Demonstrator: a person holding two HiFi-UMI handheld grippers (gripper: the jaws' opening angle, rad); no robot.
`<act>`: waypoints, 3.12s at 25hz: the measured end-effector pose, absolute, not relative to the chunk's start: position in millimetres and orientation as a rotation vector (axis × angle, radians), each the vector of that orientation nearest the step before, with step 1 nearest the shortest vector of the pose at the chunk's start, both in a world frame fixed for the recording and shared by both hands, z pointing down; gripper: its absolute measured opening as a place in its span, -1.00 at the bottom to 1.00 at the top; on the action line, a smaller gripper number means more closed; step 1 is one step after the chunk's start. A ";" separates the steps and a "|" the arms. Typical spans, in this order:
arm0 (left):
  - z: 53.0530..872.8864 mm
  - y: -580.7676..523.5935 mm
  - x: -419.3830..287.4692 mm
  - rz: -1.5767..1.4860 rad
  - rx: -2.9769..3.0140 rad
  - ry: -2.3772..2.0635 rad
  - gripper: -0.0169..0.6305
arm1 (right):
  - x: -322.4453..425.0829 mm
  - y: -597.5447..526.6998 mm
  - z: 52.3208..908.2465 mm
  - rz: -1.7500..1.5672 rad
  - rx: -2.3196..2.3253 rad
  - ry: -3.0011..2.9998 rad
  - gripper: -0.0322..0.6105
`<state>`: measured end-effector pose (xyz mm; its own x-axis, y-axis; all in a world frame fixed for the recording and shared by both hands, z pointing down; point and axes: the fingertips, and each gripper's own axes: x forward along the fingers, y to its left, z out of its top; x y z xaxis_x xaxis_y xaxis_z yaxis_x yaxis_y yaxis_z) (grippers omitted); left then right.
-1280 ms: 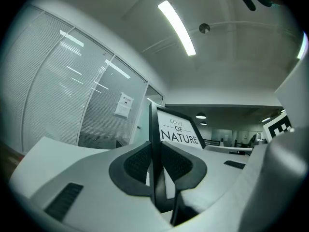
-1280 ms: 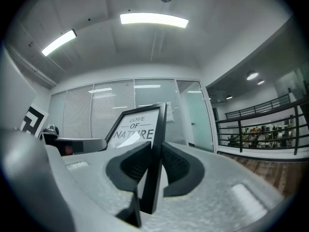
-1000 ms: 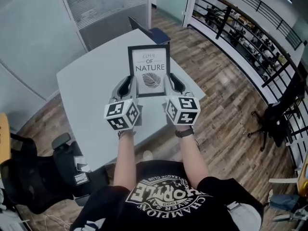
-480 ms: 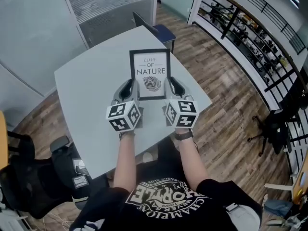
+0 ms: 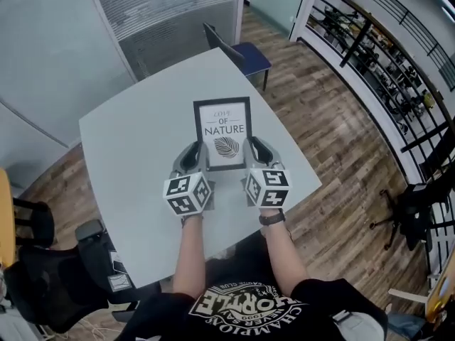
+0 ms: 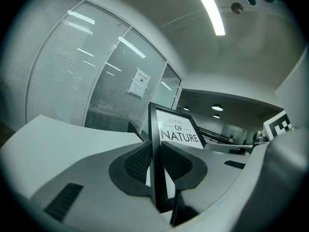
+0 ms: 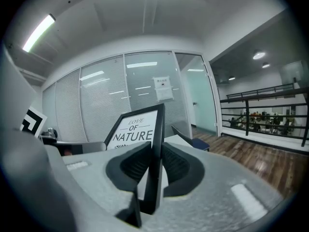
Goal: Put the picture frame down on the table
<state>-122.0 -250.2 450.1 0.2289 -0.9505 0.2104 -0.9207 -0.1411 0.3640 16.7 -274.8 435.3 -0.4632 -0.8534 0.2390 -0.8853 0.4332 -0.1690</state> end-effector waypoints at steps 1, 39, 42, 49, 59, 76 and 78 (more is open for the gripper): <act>455.8 -256.1 -122.0 -0.085 2.083 -1.718 -0.73 | 16.7 -281.3 441.2 0.428 1.553 -2.548 -0.69; 674.9 -365.5 -119.6 0.232 1.696 -1.596 -0.73 | 15.1 -401.9 668.2 0.865 1.273 -2.206 -0.69; 687.8 -368.0 -119.4 0.242 1.678 -1.582 -0.73 | 15.4 -403.1 681.0 0.875 1.261 -2.180 -0.68; 710.3 -368.2 -117.4 0.271 1.645 -1.566 -0.73 | 15.7 -406.1 702.2 0.883 1.242 -2.127 -0.68; 714.8 -370.0 -114.6 0.389 1.687 -1.565 -0.73 | 12.6 -403.8 712.7 0.835 1.171 -2.083 -0.67; 611.0 -324.0 -110.1 0.293 1.883 -1.640 -0.72 | 7.7 -352.6 594.1 0.607 1.282 -2.349 -0.64; 592.7 -315.5 -111.9 0.281 1.924 -1.664 -0.72 | 8.4 -345.4 571.3 0.553 1.318 -2.399 -0.65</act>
